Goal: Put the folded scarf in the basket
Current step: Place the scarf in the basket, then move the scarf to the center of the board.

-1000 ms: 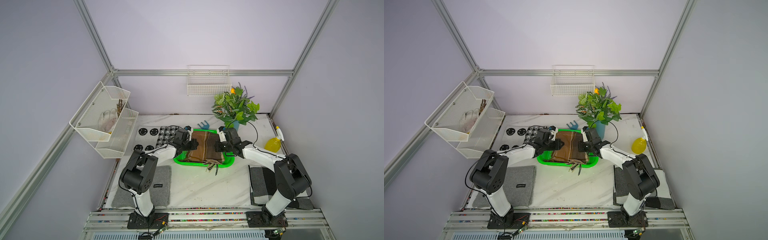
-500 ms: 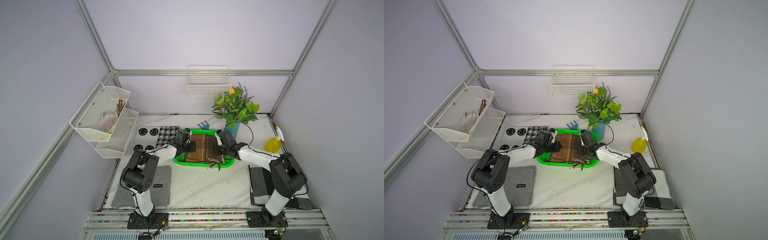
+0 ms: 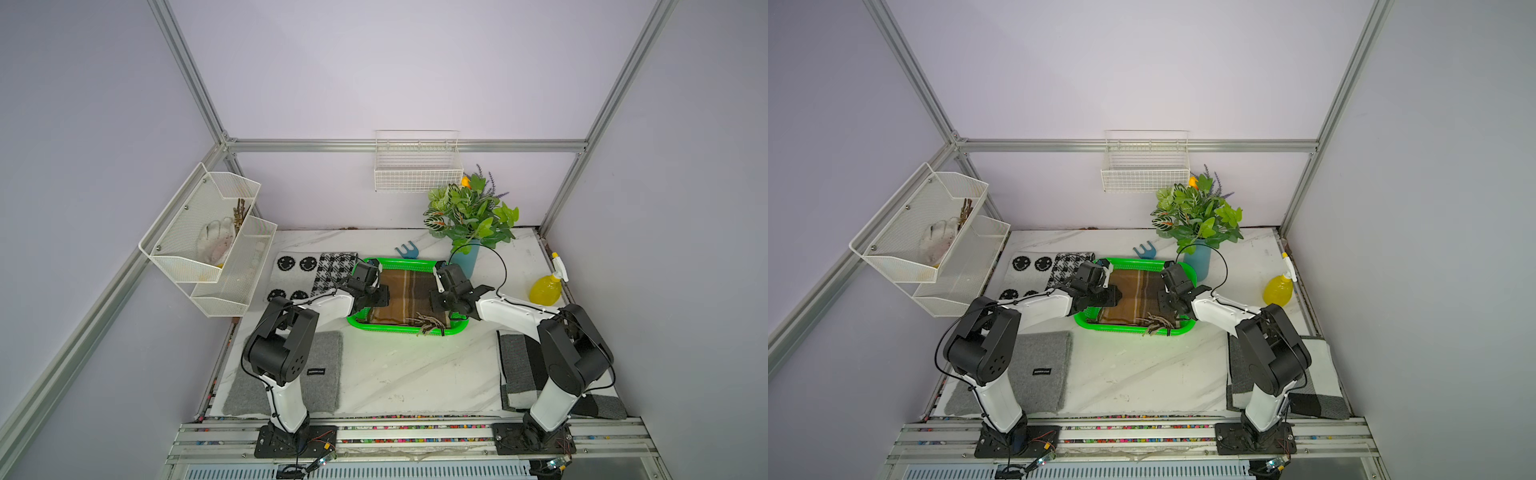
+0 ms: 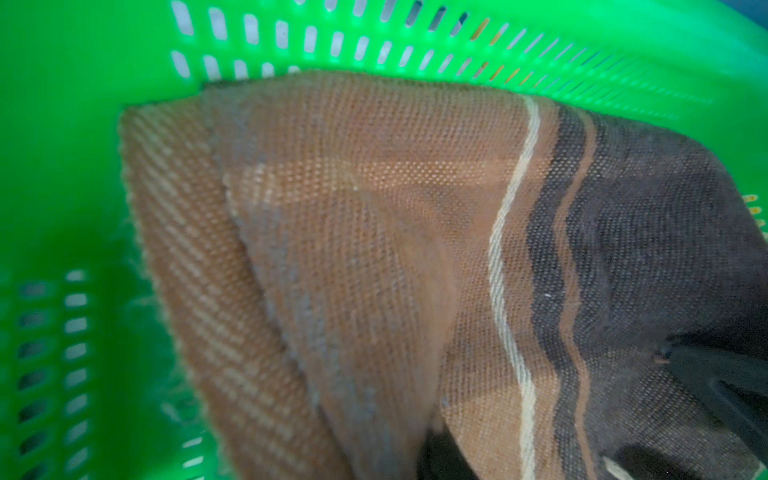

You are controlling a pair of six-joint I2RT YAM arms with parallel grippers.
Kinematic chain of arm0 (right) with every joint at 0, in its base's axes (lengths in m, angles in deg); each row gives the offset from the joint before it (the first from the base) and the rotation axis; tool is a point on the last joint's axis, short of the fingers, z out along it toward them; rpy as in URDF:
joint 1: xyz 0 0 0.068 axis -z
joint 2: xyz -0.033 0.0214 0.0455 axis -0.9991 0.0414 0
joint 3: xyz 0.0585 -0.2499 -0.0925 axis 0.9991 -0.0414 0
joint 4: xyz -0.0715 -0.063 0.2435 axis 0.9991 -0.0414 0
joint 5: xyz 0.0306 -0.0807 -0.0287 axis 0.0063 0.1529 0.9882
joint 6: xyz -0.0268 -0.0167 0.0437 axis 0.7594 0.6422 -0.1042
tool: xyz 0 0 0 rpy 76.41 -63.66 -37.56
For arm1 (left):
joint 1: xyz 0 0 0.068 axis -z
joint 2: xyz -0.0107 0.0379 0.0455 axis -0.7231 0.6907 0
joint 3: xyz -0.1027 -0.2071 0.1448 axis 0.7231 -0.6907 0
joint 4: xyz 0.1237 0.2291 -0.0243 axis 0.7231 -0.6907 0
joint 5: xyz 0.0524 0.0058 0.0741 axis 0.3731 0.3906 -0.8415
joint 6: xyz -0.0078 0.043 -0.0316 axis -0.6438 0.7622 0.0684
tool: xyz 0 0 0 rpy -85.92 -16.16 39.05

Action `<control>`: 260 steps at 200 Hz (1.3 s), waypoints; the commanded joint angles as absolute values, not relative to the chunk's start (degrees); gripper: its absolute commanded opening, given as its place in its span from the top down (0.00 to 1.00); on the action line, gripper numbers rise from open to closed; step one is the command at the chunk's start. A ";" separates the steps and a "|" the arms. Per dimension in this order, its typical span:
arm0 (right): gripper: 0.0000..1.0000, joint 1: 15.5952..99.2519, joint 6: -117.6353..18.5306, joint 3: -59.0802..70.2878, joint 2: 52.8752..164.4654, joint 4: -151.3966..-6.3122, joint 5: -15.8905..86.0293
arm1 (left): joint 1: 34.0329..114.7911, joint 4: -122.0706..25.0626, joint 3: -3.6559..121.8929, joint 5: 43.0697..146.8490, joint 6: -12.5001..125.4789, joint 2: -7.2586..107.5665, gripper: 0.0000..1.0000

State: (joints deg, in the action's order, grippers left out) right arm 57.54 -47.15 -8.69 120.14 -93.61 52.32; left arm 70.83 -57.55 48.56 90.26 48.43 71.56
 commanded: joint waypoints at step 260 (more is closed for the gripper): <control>0.50 52.73 -46.71 -17.27 96.58 -96.62 64.65 | 82.23 -62.96 46.25 75.88 51.46 48.27 0.59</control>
